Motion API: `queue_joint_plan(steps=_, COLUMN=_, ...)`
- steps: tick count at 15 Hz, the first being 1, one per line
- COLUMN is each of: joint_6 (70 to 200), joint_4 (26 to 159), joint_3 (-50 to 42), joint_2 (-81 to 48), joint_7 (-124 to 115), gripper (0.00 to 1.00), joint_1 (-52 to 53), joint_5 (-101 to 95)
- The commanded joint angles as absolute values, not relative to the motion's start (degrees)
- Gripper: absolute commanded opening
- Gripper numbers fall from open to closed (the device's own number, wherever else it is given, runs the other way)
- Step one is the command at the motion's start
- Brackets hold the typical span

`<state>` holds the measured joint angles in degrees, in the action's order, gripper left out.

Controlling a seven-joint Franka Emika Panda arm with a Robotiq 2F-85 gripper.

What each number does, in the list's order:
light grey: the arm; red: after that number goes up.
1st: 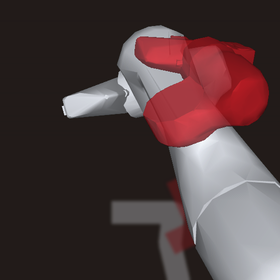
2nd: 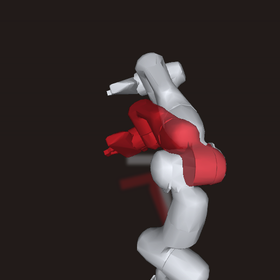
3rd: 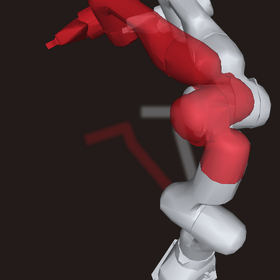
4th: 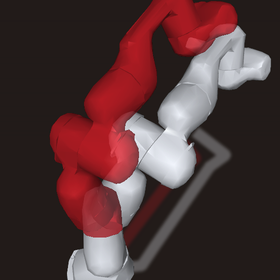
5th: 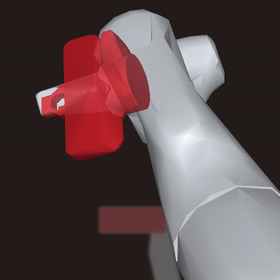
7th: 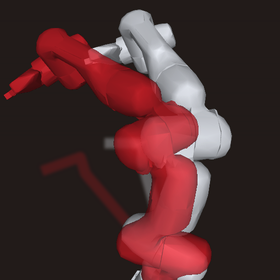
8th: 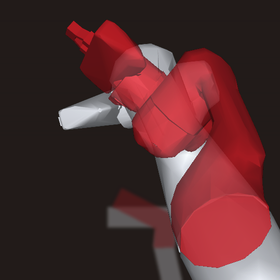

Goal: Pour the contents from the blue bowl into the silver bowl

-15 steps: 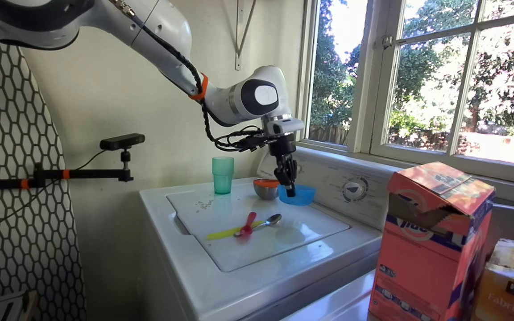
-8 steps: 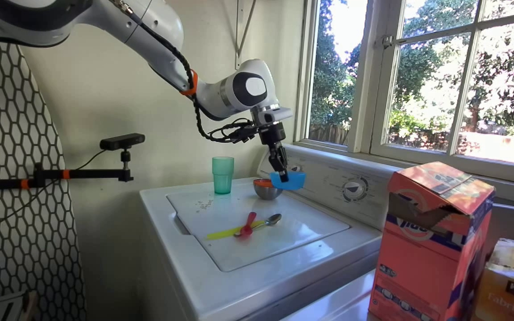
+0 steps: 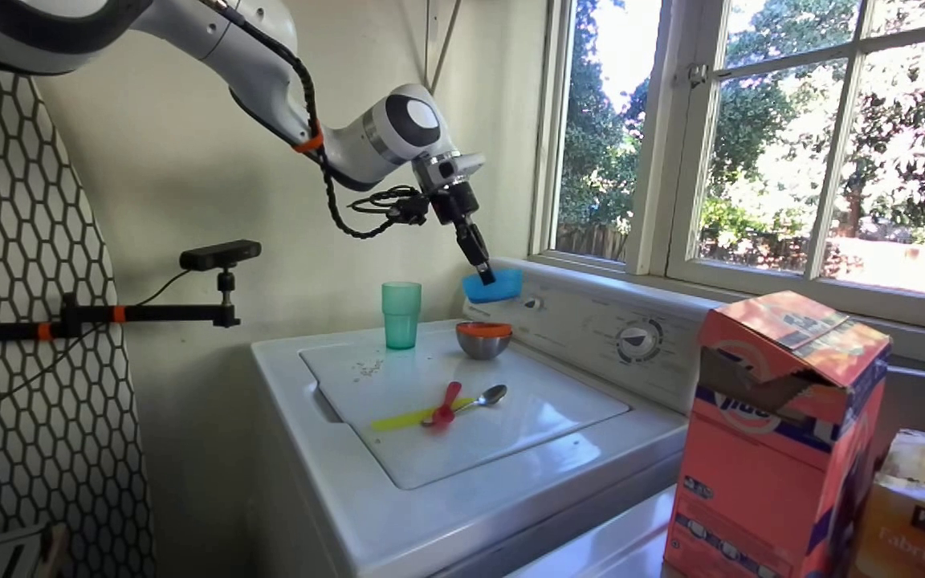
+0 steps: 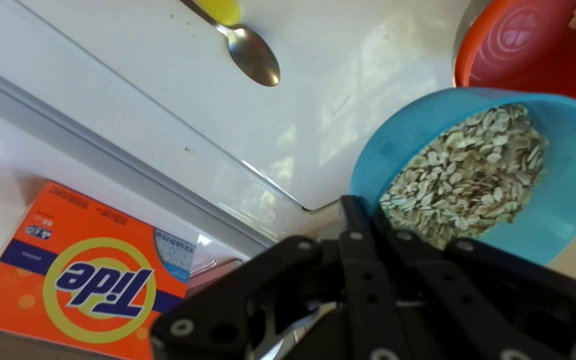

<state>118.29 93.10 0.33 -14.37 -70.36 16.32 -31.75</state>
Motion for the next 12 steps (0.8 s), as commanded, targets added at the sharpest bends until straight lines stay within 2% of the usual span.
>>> queue_joint_plan(steps=1, joint_6=112.3, joint_4=89.8, joint_3=1.1, joint_2=-17.0, joint_7=-74.1, gripper=0.01, joint_1=18.0, joint_5=-38.7)
queue_joint_plan(steps=8, joint_6=114.1, joint_4=83.5, joint_3=1.1, joint_2=-24.8, joint_7=-81.6, gripper=0.01, joint_1=17.4, joint_5=-44.2)
queue_joint_plan(steps=9, joint_6=113.7, joint_4=87.1, joint_3=1.6, joint_2=-21.9, joint_7=-79.1, gripper=0.01, joint_1=17.1, joint_5=-43.6)
queue_joint_plan(steps=12, joint_6=113.7, joint_4=86.5, joint_3=1.5, joint_2=-22.6, joint_7=-79.2, gripper=0.04, joint_1=17.2, joint_5=-43.6)
